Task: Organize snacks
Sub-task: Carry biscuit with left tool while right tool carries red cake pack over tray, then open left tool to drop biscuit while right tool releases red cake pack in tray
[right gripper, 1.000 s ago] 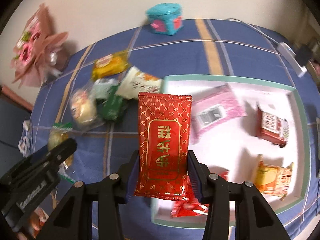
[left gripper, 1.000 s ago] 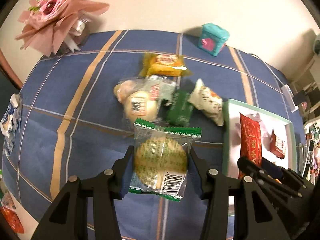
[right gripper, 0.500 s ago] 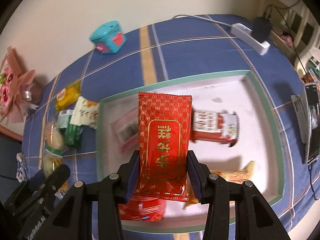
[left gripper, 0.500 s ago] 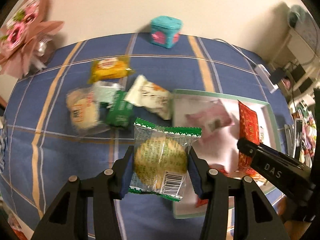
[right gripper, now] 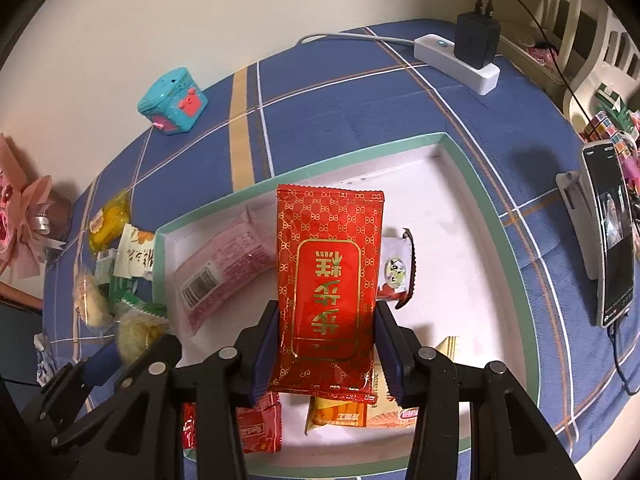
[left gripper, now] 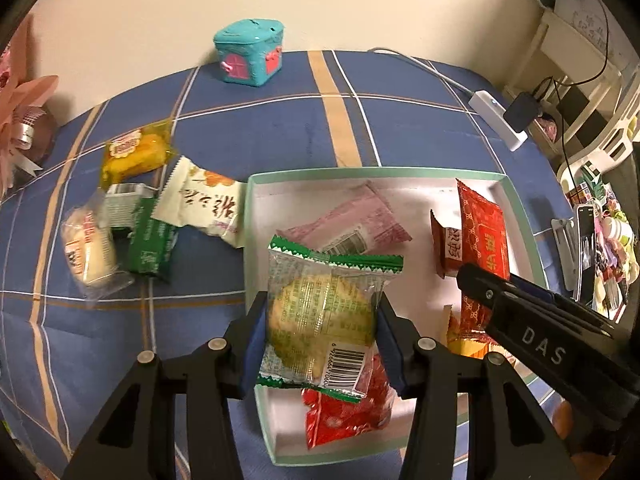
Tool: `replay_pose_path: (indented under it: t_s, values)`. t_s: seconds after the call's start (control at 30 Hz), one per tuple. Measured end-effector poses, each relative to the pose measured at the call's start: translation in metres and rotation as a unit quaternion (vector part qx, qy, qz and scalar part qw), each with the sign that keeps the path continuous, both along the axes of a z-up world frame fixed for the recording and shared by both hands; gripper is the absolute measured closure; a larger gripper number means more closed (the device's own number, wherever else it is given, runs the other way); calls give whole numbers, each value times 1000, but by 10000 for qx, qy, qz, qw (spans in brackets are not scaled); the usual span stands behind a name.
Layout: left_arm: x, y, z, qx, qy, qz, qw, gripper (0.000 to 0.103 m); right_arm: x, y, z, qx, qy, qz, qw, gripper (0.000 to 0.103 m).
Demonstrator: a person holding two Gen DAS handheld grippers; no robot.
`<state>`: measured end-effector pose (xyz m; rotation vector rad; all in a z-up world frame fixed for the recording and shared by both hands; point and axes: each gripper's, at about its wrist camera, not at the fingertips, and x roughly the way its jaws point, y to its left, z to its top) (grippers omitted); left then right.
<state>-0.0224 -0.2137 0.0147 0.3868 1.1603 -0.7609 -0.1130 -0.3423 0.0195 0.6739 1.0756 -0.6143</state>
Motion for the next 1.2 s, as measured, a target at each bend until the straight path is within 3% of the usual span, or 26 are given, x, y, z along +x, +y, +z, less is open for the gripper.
replay_pose_path:
  t_s: [0.8, 0.9, 1.0, 1.2]
  values:
    - [1, -13, -14, 112, 77, -23, 9999, 51, 5, -4, -7, 75, 41, -65, 9999, 53]
    - [2, -10, -12, 123, 69, -2, 9999, 50, 6, -4, -7, 60, 81, -113, 9999, 51]
    - [6, -5, -11, 178, 70, 88, 9998, 48, 7, -3, -5, -4, 137, -112, 9998, 39]
    - [16, 8, -12, 363, 64, 386, 9986, 40, 12, 3, -7, -125, 383, 16, 9992, 31]
